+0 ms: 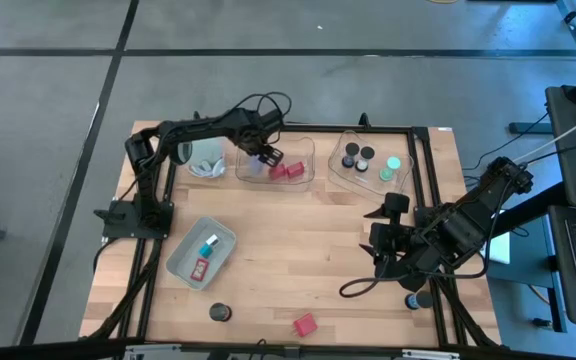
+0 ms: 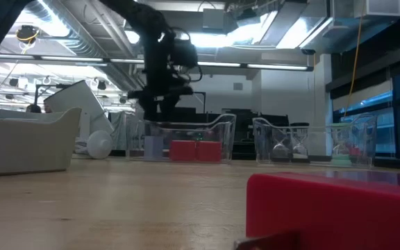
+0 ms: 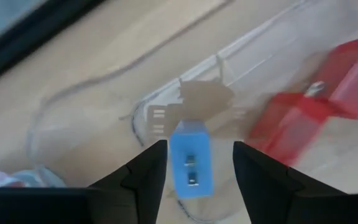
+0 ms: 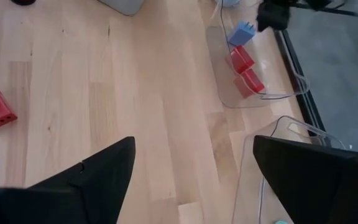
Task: Pick & Place Office items
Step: Put the red charger adapter into the left transparent bin
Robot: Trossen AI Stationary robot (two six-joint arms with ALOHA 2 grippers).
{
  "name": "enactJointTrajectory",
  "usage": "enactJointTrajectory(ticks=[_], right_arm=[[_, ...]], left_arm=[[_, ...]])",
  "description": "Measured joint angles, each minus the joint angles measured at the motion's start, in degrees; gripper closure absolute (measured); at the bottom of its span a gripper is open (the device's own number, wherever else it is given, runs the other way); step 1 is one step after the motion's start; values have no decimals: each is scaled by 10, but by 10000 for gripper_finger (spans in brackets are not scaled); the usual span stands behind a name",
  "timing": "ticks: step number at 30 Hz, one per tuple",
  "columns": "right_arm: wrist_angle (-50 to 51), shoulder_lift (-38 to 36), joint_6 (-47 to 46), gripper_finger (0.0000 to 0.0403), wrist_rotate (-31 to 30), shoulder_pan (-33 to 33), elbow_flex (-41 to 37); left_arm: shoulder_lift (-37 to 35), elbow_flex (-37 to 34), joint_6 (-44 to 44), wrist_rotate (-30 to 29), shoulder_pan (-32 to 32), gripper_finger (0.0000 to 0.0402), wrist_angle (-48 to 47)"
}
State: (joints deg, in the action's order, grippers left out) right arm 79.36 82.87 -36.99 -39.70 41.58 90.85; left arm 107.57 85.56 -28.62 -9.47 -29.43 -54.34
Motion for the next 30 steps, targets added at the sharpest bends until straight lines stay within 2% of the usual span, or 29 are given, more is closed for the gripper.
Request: enactJointTrajectory(ticks=[5, 9, 15, 19, 25, 30], right_arm=[[0, 0, -16, 74, 8, 0, 0], [0, 0, -37, 74, 21, 0, 0], [0, 0, -44, 74, 32, 1, 0], [0, 0, -42, 74, 31, 1, 0], [0, 0, -31, 74, 17, 1, 0], [0, 0, -33, 74, 16, 1, 0]], left_arm=[[0, 65, 9, -5, 20, 213, -52], [-1, 92, 9, -16, 69, 217, -72], [-1, 105, 17, -75, 215, 232, -69], [-1, 105, -13, -112, 328, 233, -60], [1, 105, -90, -119, 468, 205, 27], [1, 86, -107, -126, 552, 165, 172]])
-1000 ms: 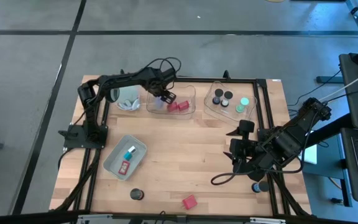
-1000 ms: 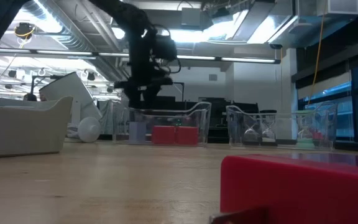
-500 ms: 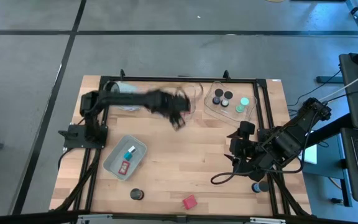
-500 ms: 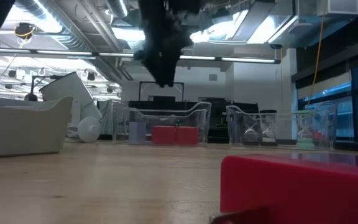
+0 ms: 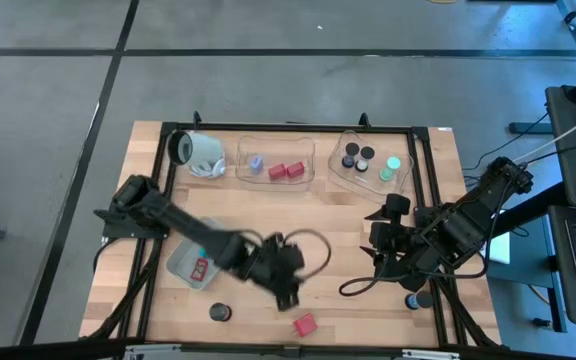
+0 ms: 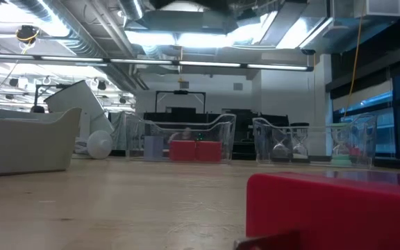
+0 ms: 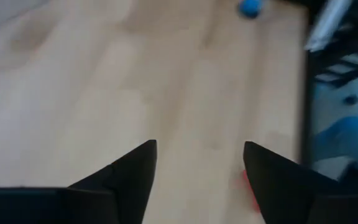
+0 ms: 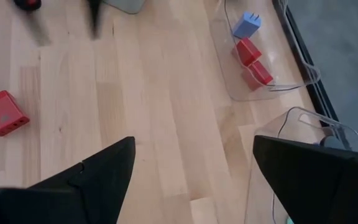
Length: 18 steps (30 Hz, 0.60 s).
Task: Pick & Place Office items
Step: Put the red charger adapter into the left transparent bin
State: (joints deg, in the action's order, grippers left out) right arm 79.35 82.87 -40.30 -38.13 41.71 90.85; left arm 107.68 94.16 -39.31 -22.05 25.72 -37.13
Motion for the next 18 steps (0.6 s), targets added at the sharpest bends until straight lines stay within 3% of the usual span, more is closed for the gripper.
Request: enactJointTrajectory(ticks=[6, 11, 18], right_arm=[[-1, 0, -13, 74, 0, 0, 0], [-13, 0, -43, 74, 0, 0, 0], [-149, 41, -13, 74, 0, 32, -35]], left_arm=[[17, -38, -6, -69, 55, 124, 122], [52, -38, -5, -76, 66, 117, 161], [33, -38, -6, -11, 48, 116, 97]])
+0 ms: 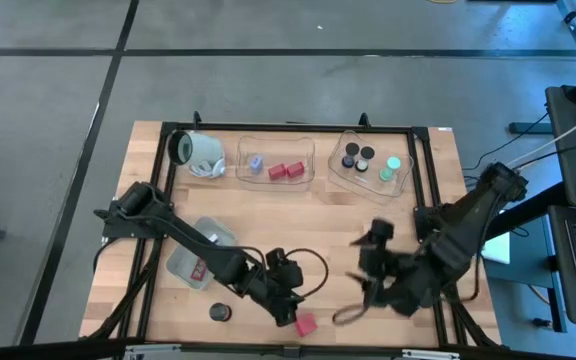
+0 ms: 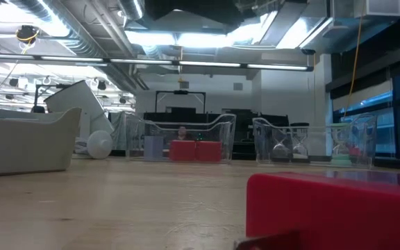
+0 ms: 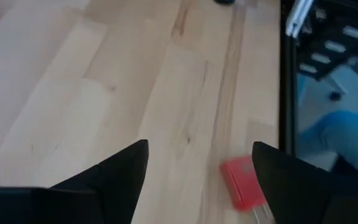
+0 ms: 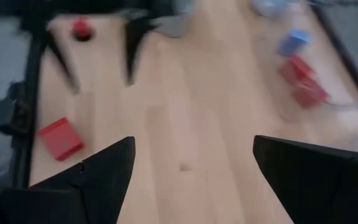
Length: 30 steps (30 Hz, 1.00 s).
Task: Pick & Place Office items
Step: Put the red charger adapter into the left transparent bin
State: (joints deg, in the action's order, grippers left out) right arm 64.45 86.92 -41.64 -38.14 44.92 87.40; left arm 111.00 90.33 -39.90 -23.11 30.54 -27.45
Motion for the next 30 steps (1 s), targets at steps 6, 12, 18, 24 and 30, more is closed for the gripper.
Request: enactJointTrajectory(ticks=[6, 12, 18, 24, 30], right_arm=[[-161, 50, 33, 74, 13, 21, -77], [-381, 109, 70, 74, 83, 20, -155], [-584, 184, 202, 74, 131, 12, -183], [-660, 265, 275, 74, 184, -6, -183], [-689, 314, 278, 74, 241, -32, -183]], left_arm=[[-23, 0, -22, 42, -2, 117, -68], [-41, 0, -30, 50, 10, 120, -107], [-55, 0, -38, 49, 18, 121, -118], [-65, 0, -39, 47, 21, 121, -125], [-65, 0, -41, 47, 20, 121, -132]])
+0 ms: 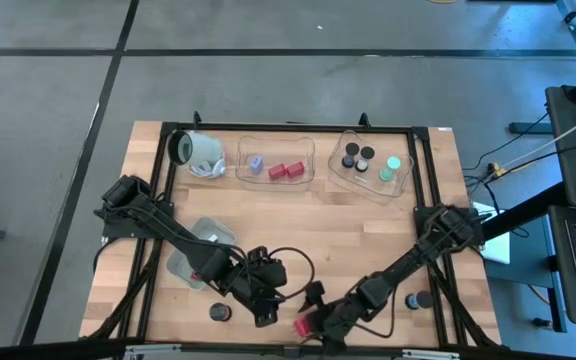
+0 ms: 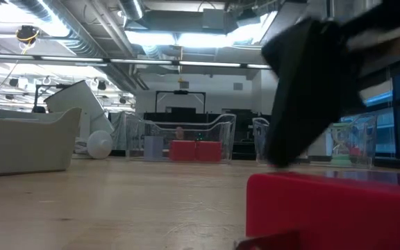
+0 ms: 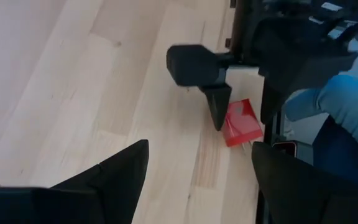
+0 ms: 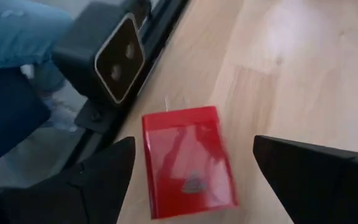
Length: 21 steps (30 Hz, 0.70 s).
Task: Pick & Place Office items
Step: Put the red charger adapter into the left transparent bin
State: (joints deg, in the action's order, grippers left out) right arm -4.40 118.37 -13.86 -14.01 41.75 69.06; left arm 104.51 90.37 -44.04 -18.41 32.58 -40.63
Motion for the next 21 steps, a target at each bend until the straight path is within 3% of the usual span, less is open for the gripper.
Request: enactJointTrajectory(ticks=[6, 12, 21], right_arm=[[-8, 25, 0, 74, 60, -20, 0], [-7, 25, 3, 85, 66, -26, 0], [26, 6, -21, 193, 92, -25, 0]], left_arm=[[0, 0, -8, -1, 0, 121, -9], [0, 0, -29, 0, 0, 121, -14], [0, 0, -94, 14, -5, 121, -14]])
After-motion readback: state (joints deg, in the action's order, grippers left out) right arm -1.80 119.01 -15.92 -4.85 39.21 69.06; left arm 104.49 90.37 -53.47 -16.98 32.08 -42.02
